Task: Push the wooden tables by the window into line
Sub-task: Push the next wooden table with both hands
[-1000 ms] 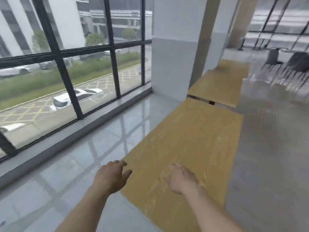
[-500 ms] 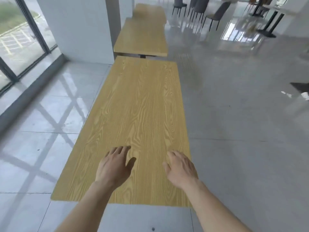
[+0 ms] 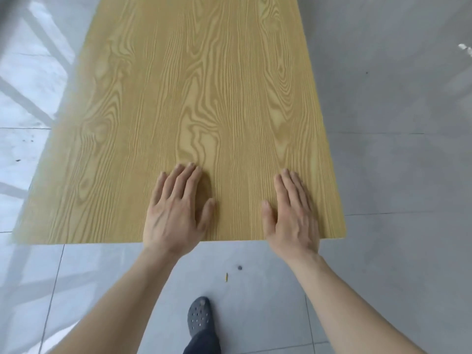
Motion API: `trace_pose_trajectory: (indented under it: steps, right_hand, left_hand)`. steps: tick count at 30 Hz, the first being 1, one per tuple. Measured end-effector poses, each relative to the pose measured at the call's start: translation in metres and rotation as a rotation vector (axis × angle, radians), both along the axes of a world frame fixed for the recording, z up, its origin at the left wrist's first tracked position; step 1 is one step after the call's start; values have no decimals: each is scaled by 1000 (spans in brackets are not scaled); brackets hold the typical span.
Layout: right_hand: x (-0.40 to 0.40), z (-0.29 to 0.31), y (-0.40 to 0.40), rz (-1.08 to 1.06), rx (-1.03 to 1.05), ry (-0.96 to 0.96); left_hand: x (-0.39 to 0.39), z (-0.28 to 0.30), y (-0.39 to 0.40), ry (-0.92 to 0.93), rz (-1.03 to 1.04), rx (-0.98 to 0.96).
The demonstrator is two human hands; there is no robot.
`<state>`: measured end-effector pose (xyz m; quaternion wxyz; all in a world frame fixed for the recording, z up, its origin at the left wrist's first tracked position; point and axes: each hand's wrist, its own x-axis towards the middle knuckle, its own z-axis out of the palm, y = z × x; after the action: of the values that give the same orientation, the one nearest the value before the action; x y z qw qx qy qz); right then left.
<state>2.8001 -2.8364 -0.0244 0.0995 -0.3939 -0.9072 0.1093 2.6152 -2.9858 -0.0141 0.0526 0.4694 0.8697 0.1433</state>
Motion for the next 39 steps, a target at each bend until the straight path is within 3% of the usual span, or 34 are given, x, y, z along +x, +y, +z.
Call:
trace_pose_trajectory:
  steps: [17,39]
  right_hand:
    - [-4,-12,11,20,157,120]
    - [-68,-14,120,45,156,124]
  left_hand:
    - [-7,-2,7,21,32,60]
    - [-64,-5,109,52,78,82]
